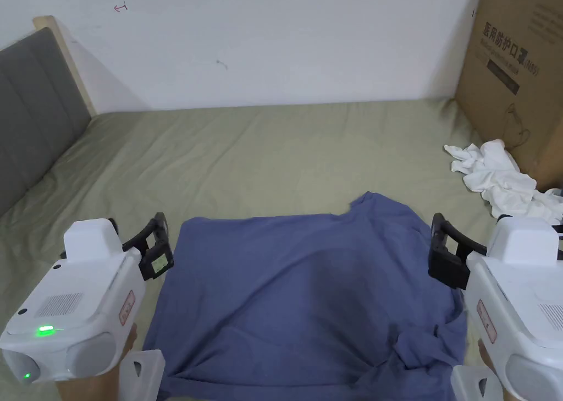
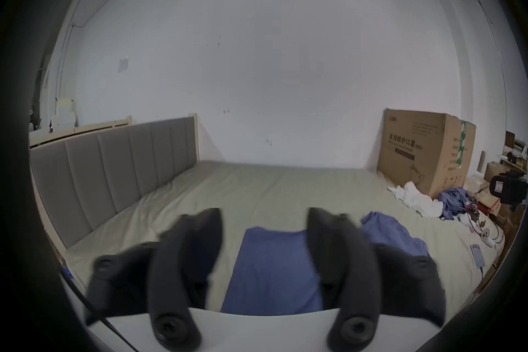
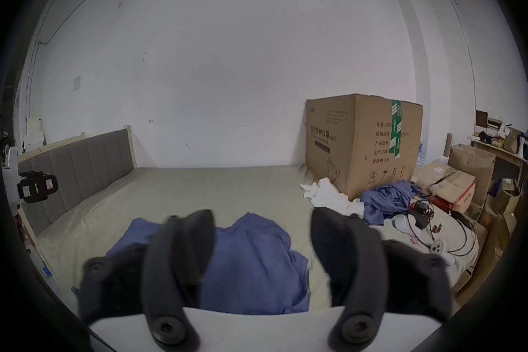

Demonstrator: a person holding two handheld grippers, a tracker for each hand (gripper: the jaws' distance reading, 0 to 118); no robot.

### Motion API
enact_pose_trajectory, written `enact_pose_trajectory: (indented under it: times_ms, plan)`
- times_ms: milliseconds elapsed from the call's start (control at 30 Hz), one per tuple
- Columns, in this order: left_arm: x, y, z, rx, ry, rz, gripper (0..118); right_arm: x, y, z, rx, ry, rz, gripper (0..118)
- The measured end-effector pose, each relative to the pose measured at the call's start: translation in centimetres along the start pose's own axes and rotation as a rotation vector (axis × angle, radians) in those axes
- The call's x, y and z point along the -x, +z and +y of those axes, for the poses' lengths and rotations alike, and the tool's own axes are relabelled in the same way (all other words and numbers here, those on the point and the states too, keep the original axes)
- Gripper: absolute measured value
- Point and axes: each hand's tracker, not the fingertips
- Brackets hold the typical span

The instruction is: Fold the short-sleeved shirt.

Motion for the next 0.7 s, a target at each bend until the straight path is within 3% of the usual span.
enact_pose_trajectory:
  times_ms: [33, 67, 100, 133, 400, 700]
  plan:
    - [-0.1, 0.0, -0.1, -0.018, 0.001, -0.007, 25, 0.1, 0.0, 0.1, -0.008, 0.001, -0.002, 32]
    - [-0.3, 0.1, -0.2, -0.02, 0.004, -0.005, 19, 0.2, -0.1, 0.3, -0.012, 0.003, -0.002, 24]
    - [-0.5, 0.1, -0.3, -0.024, -0.002, -0.006, 3, 0.4, -0.2, 0.2, -0.023, 0.019, -0.013, 3]
    - [-0.9, 0.2, -0.3, -0.027, -0.01, -0.009, 0, 0.5, -0.3, 0.2, -0.034, 0.053, -0.041, 0]
    - [-0.5, -0.6, -1.1, 0.061, -0.037, -0.051, 0, 1.5, -0.1, 0.9, -0.037, 0.049, -0.015, 0]
    - [3.9, -2.7, -8.0, 0.513, -0.022, -0.069, 0, 1.2, 0.2, -0.5, 0.032, 0.033, 0.009, 0]
